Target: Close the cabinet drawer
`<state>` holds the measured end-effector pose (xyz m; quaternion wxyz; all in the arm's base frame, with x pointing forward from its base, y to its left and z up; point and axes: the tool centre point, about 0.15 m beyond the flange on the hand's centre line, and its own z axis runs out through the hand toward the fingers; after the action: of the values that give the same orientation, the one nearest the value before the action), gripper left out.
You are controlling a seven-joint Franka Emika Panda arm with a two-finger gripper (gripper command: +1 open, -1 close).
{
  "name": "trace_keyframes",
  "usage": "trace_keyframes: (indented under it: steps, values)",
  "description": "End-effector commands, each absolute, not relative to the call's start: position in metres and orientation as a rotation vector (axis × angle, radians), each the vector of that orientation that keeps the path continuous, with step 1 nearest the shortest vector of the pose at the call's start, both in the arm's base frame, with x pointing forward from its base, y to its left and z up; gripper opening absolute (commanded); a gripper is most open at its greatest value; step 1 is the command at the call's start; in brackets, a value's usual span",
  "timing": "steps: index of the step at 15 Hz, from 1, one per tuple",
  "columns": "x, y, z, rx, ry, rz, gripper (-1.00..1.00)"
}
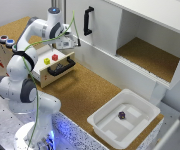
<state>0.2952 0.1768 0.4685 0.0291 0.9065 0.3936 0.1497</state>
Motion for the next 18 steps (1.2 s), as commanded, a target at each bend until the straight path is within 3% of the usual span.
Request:
trace_keyframes:
  steps: [1,10,11,18]
  values:
    - [0.307,0.173,0.433,2.823,0.814,0.384,1.00]
    - [0.311,0.067,0.408,2.977,0.048,0.222,1.00]
    - [0.313,0.060,0.403,2.976,0.018,0.227,-1.00]
    - [0.325,0.060,0.364,3.041,0.018,0.221,-1.00]
